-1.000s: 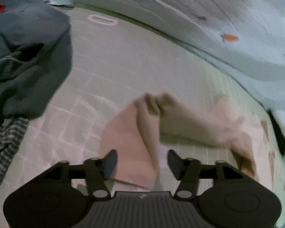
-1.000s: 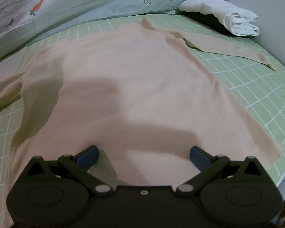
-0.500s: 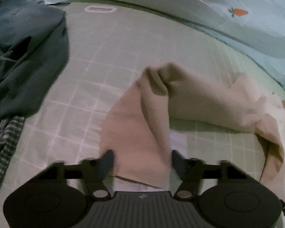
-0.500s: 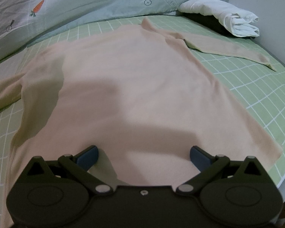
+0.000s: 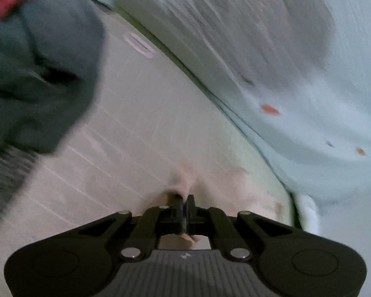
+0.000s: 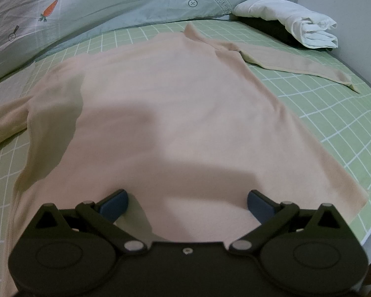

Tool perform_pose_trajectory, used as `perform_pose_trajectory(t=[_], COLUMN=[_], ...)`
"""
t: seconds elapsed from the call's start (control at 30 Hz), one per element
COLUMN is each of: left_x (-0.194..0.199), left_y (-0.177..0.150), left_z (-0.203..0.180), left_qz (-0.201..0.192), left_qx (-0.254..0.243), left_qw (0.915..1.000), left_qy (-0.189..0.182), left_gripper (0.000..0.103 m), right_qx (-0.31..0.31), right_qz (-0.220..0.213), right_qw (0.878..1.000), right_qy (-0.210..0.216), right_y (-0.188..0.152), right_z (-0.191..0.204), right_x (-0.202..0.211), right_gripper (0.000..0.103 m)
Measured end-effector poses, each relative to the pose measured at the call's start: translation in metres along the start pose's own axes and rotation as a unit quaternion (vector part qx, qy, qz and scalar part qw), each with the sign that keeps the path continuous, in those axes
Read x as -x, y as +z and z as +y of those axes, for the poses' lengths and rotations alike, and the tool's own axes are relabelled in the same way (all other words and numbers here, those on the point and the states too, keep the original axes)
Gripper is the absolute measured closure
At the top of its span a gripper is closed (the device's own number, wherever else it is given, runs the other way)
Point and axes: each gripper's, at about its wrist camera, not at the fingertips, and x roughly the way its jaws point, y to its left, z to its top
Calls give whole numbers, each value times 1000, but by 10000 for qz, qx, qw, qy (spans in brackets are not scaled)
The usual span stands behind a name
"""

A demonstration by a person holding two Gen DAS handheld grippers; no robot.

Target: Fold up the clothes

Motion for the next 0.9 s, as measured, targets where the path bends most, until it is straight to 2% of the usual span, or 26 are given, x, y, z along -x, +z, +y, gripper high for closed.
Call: perform_pose_trajectory(t=[0.07,0.13,0.17,0.23,0.37,0.47,0.6,0.73,0.9], left_x=[-5,-12,-14,-19,-27,-35,-51,-65,-81], left_y=[4,3,2,-2,-16,-23,-23,-15,-1], left_z=[7,17,23,31,35,44,48,46,39], left_qz=[-124,-172,-197,-217,-169,-73,17,-47,-42], left_qx=[-130,-33,66,230,161,298,440,471,326], left_qw=[9977,9954,9954,9956,9950,9943,9907,9860,9790], left_qy=[656,938,935,887,966,1025,1291,1598,2010], left_gripper=[101,100,100,88,76,65,59,45,38], right_qx=[-4,-3,7,22,41,26,20,8,-11], right_qz=[27,38,32,12,-35,-62,-54,-54,-50], right_qw=[10000,10000,10000,10000,10000,10000,10000,10000,10000], right_qy=[-7,-6,-2,6,24,15,8,-2,-21], right_y=[1,2,1,1,-2,-4,-3,-3,-2], right_z=[1,1,1,1,0,0,1,2,3], right_x=[0,0,1,1,1,1,1,1,2], right_gripper=[0,0,0,0,0,0,0,0,0])
